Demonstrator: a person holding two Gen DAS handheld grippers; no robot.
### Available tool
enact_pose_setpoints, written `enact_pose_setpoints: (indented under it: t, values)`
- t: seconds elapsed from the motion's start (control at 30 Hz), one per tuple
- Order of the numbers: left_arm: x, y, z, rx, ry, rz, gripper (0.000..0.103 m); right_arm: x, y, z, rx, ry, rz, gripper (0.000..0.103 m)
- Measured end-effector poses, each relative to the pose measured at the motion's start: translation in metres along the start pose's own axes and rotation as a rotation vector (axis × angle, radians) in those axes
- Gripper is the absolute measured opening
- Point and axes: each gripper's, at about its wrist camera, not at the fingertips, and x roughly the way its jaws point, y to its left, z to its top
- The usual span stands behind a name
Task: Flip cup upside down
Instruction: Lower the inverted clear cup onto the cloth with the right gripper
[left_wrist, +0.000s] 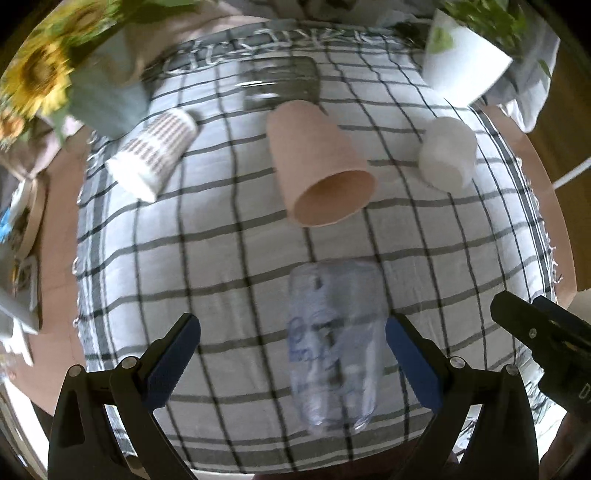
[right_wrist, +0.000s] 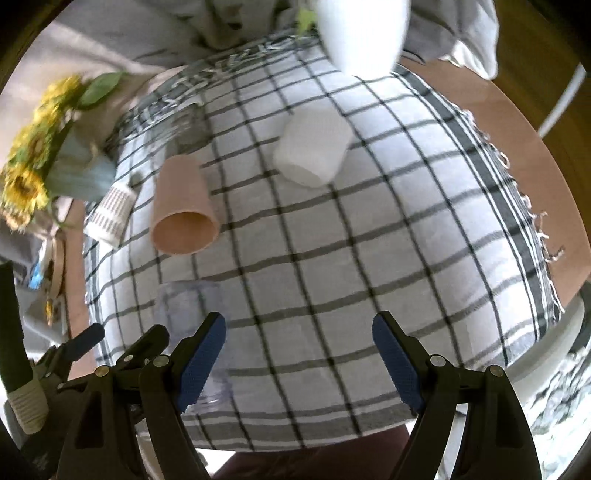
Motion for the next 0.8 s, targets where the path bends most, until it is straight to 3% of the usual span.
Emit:
enact_pose_setpoints:
  t: [0.3,0.47,0.63,0.8]
  values:
    - [0.029,-0.016,0.013,0.013,0.075,-0.043,0.100,0.014,-0.028,0.005,0.079,0.039,-0.015,0.082]
    - [0.043,-0.020,0.016,0.005,0.111,-0.044,0.093,0.023,-0.031,0.006,0.077,0.058,-0.023,0.082]
    - [0.054,-0.021,0.020,-0.012,0.141,-0.057,0.075,0.031,-0.034,0.006,0.087,0.081,-0.024,0.082]
    - [0.057,-0.025,0.023,-0.006,0.132,-0.067,0.071,0.032,-0.032,0.006,0.085,0.084,-0.025,0.082]
